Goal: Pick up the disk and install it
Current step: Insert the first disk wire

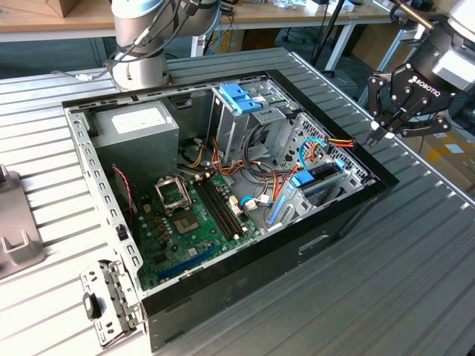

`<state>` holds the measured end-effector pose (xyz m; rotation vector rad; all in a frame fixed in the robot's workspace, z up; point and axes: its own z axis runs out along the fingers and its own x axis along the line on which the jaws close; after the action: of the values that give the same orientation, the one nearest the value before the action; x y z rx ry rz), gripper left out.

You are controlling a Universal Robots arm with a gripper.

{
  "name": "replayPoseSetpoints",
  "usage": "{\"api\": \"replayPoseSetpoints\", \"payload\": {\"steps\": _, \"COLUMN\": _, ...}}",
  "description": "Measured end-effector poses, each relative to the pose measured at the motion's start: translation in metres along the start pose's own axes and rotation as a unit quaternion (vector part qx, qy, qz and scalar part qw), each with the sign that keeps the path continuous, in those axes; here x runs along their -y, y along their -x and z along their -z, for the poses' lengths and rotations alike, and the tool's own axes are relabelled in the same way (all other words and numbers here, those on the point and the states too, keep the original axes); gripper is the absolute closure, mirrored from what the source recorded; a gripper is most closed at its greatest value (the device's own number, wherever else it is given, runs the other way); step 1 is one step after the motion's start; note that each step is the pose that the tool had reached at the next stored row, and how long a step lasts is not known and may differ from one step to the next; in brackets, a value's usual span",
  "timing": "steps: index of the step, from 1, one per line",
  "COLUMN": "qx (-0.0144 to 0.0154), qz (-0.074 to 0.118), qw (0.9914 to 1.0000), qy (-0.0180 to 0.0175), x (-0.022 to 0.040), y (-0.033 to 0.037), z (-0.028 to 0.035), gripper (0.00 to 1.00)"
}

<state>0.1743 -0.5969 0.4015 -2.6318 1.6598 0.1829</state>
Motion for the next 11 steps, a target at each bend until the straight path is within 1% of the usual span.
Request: {"api": "replayPoseSetpoints", "payload": {"steps": 11, "qx": -0.0007, "qz": 0.015, "qw": 0.99989, "qy": 0.0017, "x": 0.0, "y": 0.0, "z": 0.0, "gripper": 0.89}}
